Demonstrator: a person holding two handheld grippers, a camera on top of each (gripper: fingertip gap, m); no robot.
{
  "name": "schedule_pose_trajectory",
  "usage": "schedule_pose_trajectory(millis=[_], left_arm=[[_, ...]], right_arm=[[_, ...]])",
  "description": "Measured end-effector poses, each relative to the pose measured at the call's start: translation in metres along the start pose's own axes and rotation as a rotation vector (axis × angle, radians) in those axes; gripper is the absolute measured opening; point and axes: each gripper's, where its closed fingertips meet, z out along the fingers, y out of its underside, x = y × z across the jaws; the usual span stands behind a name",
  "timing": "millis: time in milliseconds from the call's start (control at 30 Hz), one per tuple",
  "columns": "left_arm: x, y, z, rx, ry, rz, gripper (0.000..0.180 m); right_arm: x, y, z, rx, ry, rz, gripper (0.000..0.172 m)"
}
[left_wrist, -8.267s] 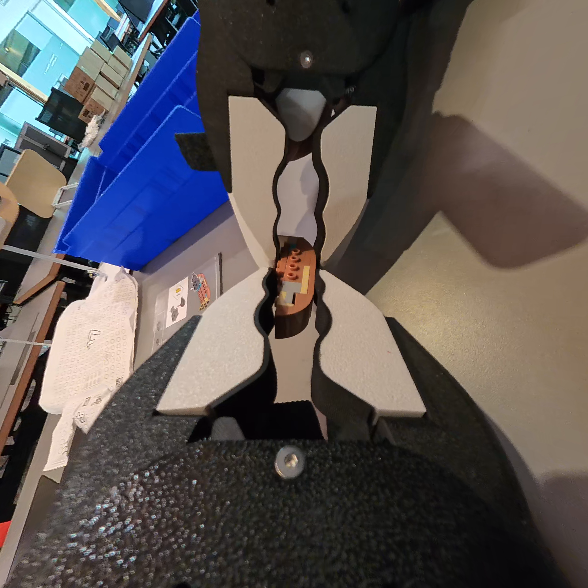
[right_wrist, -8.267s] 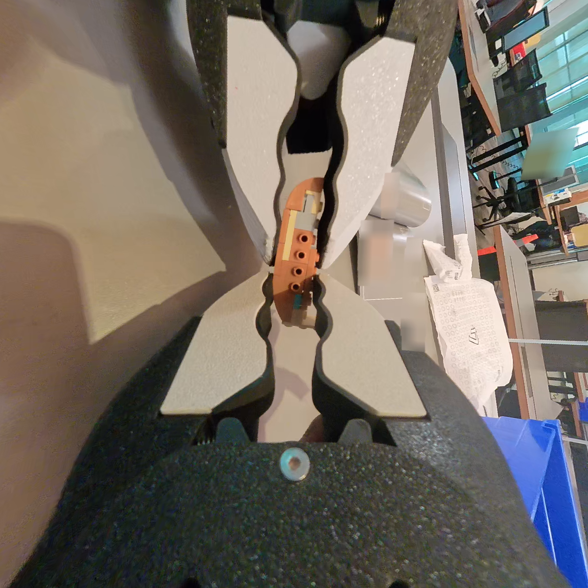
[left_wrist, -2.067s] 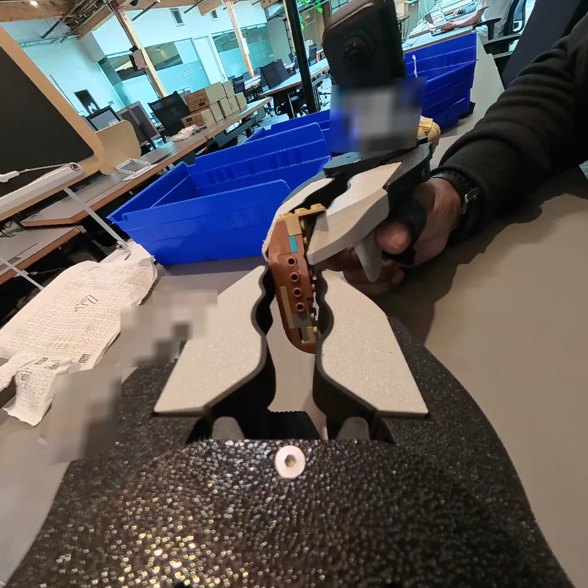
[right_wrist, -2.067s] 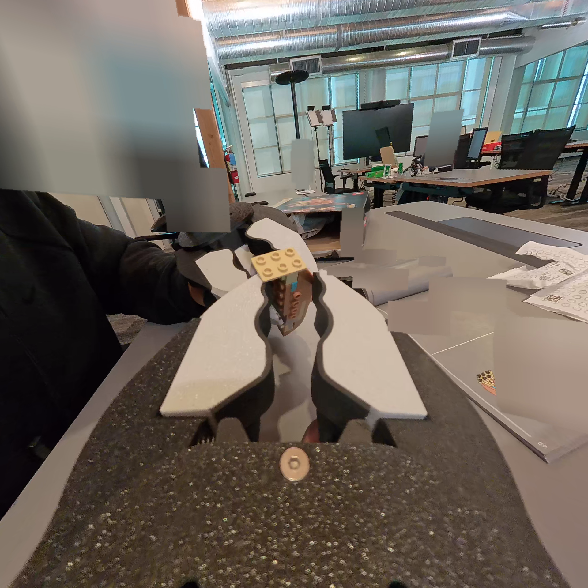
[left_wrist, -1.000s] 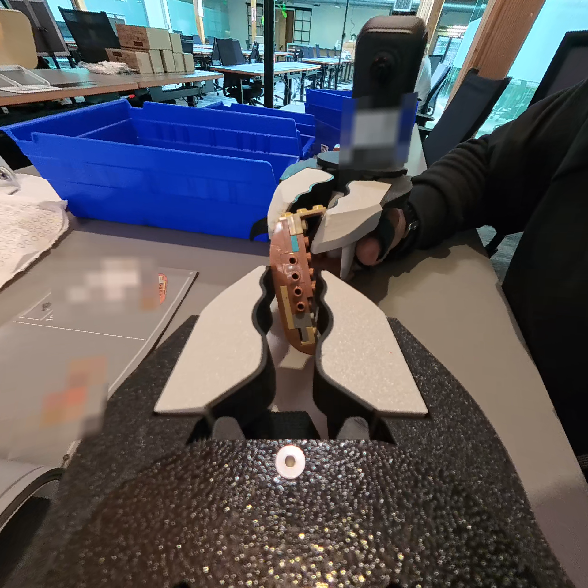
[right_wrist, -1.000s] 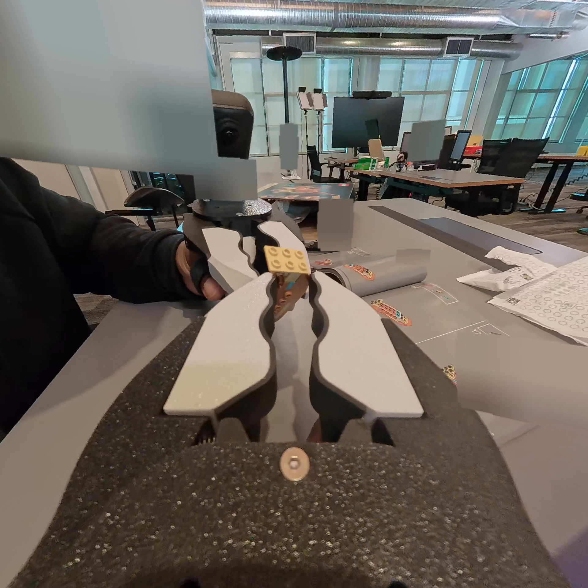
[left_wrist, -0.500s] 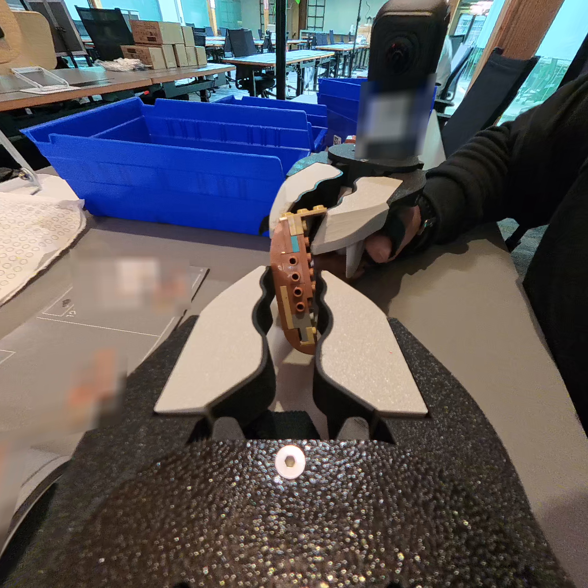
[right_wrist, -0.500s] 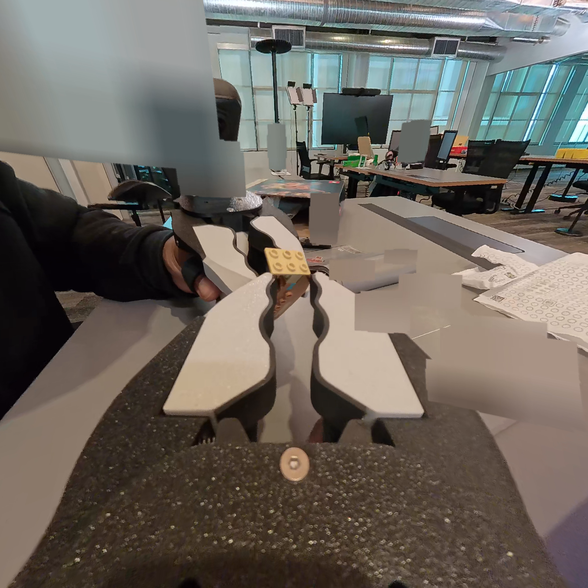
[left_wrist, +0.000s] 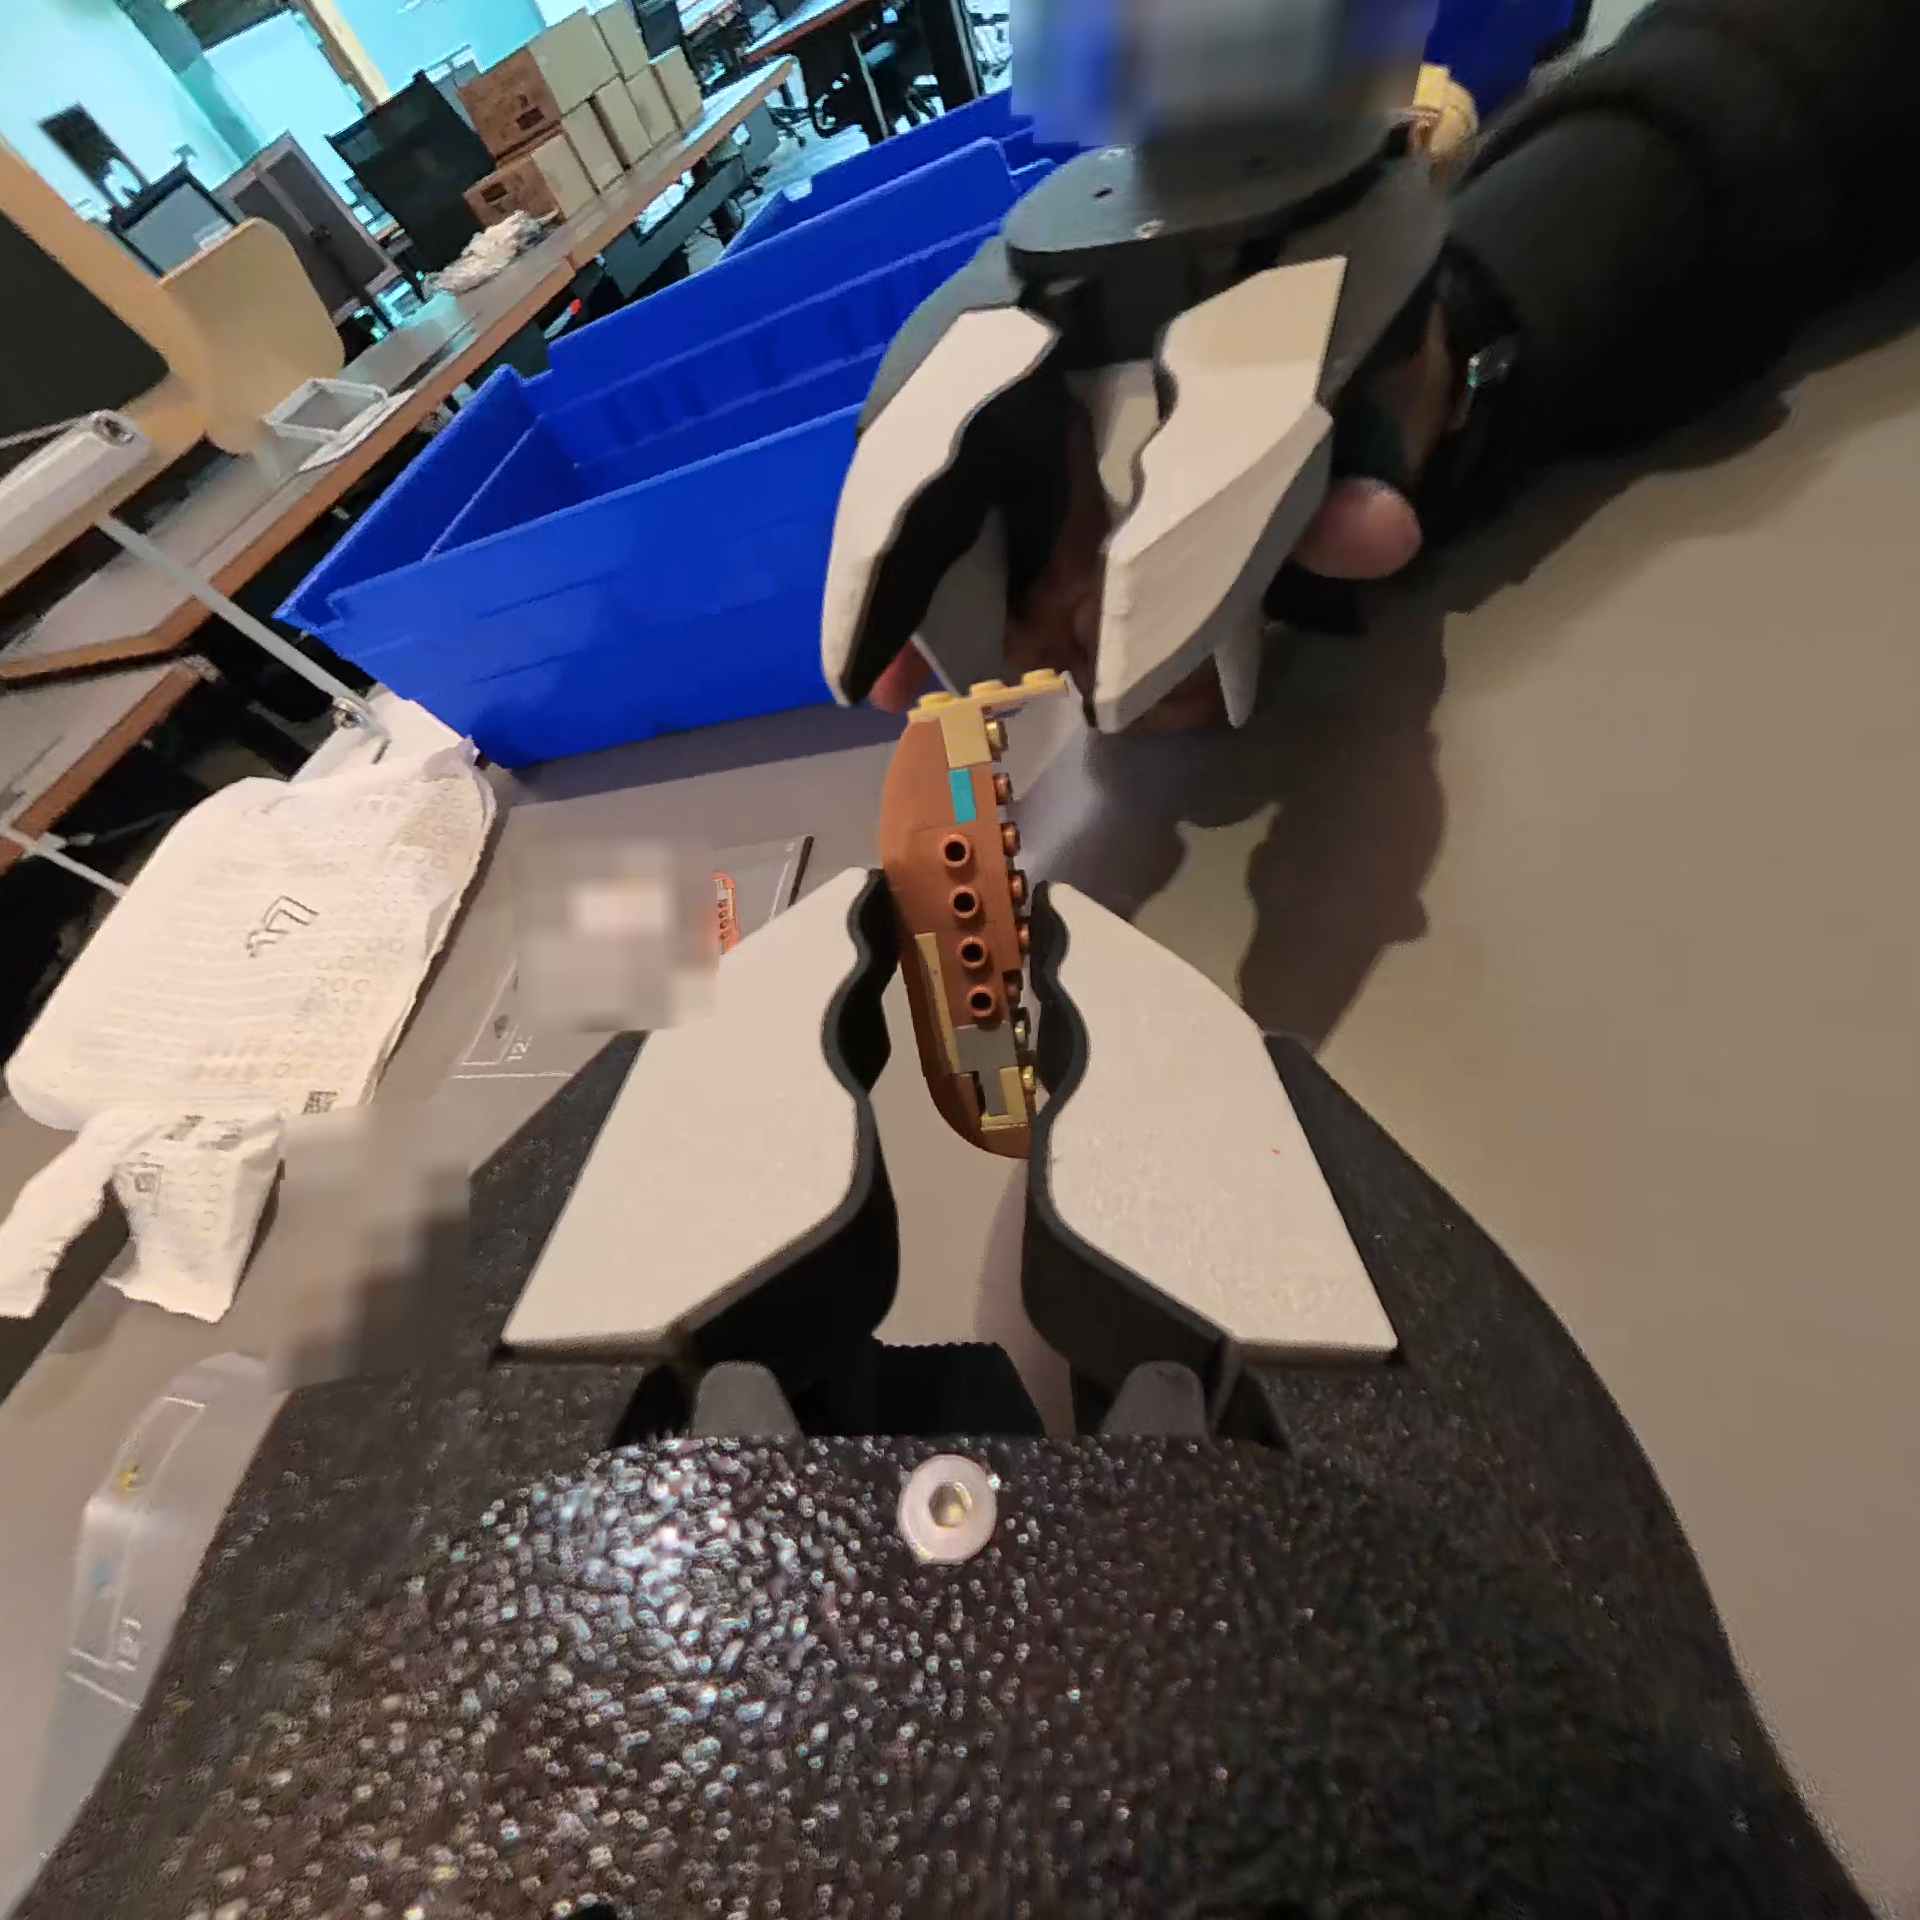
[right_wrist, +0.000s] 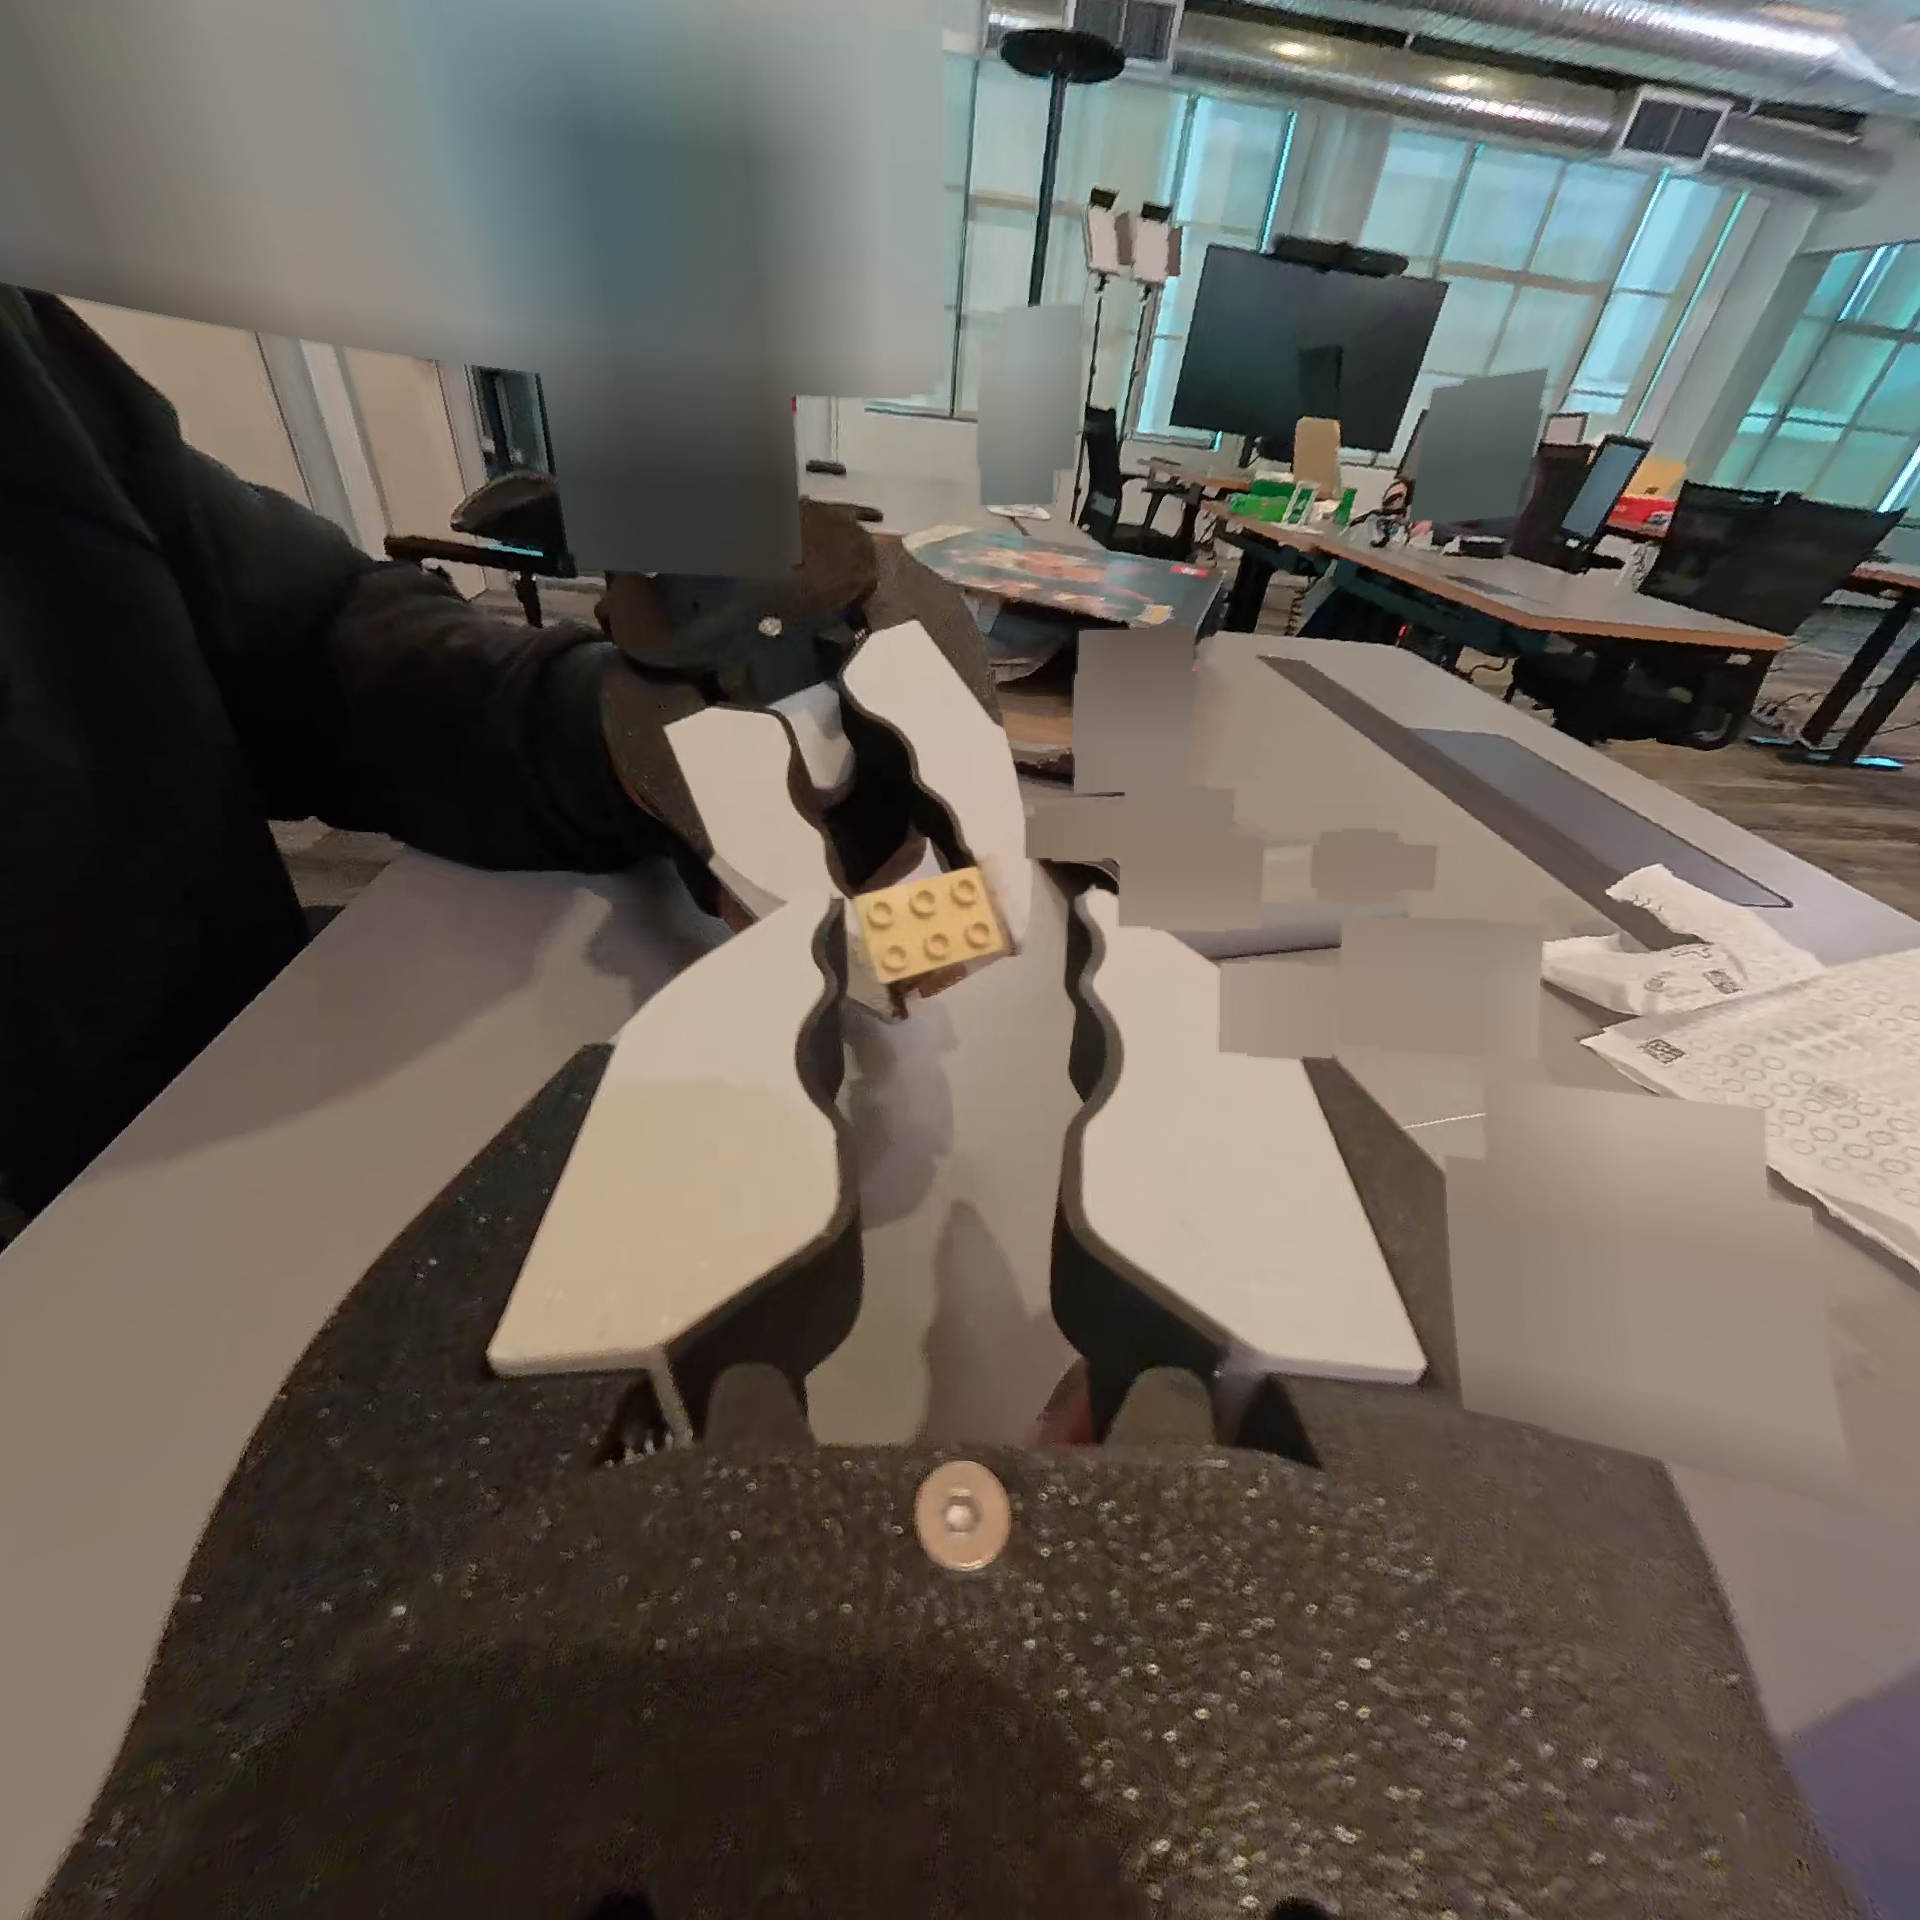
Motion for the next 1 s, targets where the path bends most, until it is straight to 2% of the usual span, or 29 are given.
schedule_pose_trajectory(millis=[267, 433, 1000], left_arm=[[0.012, 0.007, -0.001, -0.075, 0.056, 0.130, 0.024], [0.017, 0.013, 0.000, -0.115, 0.078, 0.175, 0.024], [0.020, 0.017, 0.000, -0.116, 0.120, 0.123, 0.024]], right_arm=[[-0.019, 0.011, 0.001, -0.088, -0.134, -0.029, 0.029], [-0.025, 0.019, 0.003, -0.131, -0.156, -0.079, 0.027], [-0.025, 0.022, 0.003, -0.150, -0.150, -0.114, 0.026]])
